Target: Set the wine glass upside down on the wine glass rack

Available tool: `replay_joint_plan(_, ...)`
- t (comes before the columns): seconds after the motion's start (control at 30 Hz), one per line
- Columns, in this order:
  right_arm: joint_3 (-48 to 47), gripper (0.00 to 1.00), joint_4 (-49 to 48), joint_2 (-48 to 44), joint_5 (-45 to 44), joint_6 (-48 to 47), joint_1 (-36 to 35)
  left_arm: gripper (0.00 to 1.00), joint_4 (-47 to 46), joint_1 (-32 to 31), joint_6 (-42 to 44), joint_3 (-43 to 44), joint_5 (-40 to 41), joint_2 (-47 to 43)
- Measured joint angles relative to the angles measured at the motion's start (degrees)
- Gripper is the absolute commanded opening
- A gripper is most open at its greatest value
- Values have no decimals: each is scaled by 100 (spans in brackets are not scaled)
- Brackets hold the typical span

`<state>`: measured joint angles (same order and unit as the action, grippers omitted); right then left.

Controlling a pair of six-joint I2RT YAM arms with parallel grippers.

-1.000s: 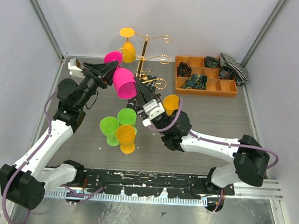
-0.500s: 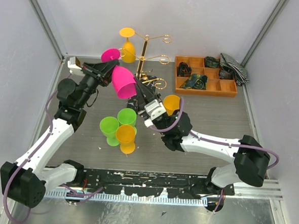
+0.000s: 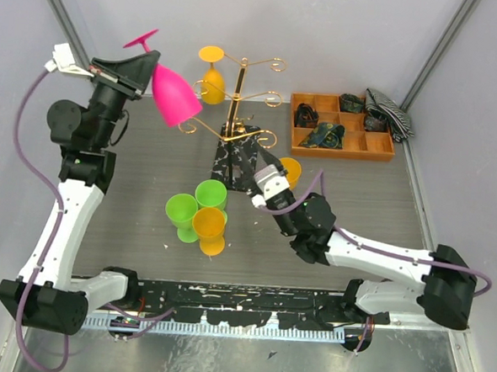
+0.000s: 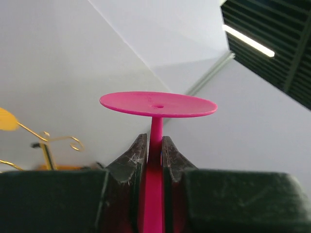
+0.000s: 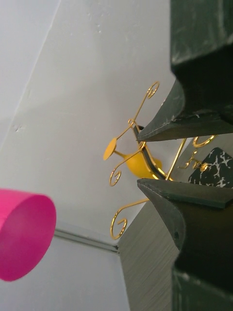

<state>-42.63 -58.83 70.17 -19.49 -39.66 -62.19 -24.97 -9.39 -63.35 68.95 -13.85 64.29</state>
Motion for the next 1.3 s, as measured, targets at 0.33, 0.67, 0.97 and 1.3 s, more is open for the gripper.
replay_joint_plan(0.33,-205,41,2286,-1569,-1075,656,0,0,951,522,3576,203,634,216)
replay_joint_plan(0.67,-59,33,3578,-2446,-1740,1182,0,0,-57,588,5777,-966,1093,820)
replay_joint_plan(0.97,192,32,3923,-2712,-2020,1270,0,0,-3292,597,5687,-2660,262,2302)
replay_joint_plan(1.3,365,31,4131,-3086,-2059,1370,0,0,-5123,590,5272,-2769,-844,2638)
